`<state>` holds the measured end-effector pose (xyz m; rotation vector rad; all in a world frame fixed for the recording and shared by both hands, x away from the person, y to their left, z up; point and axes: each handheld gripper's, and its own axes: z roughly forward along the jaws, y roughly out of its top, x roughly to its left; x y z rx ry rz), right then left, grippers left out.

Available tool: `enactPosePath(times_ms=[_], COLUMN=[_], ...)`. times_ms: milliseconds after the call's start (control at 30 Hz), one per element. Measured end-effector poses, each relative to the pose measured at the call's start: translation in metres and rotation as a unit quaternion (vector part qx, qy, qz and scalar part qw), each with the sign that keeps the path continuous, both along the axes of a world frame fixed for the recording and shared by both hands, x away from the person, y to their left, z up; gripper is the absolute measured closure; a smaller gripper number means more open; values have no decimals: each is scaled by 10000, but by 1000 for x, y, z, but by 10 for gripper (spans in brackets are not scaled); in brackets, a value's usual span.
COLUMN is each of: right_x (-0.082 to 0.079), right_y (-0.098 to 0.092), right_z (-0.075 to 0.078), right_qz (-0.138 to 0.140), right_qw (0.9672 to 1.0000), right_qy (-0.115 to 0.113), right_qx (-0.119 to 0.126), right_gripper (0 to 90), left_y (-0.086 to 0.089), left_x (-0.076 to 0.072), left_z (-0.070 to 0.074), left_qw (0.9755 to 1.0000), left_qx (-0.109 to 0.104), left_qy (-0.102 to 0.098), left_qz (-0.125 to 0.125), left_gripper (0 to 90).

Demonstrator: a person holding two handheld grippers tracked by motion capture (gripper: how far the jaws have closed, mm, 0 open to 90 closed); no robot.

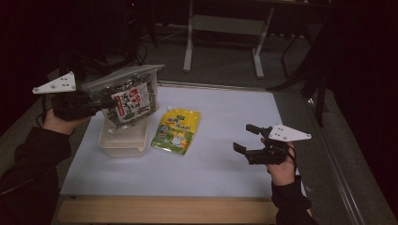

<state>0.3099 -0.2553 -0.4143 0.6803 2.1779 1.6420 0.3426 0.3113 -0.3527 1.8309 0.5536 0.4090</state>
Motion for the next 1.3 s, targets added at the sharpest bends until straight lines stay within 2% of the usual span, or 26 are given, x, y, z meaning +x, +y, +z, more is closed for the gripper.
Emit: enactPosePath(times_ms=[167,267,433,700,767,900,1000,1133,1300], right_x=[0,0,1,1,1,0,0,0,0], right_y=[-2,-2,-1,0,0,-1,-1,-2,-1], right_z=[-2,-2,-2,-2,-1,-2,-2,-3,-2], right_qz=[-25,-22,-5,0,6,3,-7,-1,5], right_qw=[10000,10000,10000,10000,10000,10000,10000,10000,10000], right_qy=[40,52,49,64,59,46,59,64,65], right_qx=[6,2,-15,-14,-22,-4,-5,8,17], right_gripper=[140,140,140,140,140,140,140,140,140], left_y=[15,21,26,20,18,15,13,15,18], left_x=[5,7,12,20,21,23,25,25,25], left_z=[-10,-16,-26,-35,-35,-37,-41,-43,-44], left_qw=[9997,9994,9988,9977,9972,9971,9962,9962,9951], left_qx=[23,-34,87,184,274,300,429,330,379], left_qy=[107,174,294,499,520,543,604,647,734], left_qz=[234,299,382,426,457,450,457,489,537], left_gripper=[753,753,754,754,754,754,754,754,755])
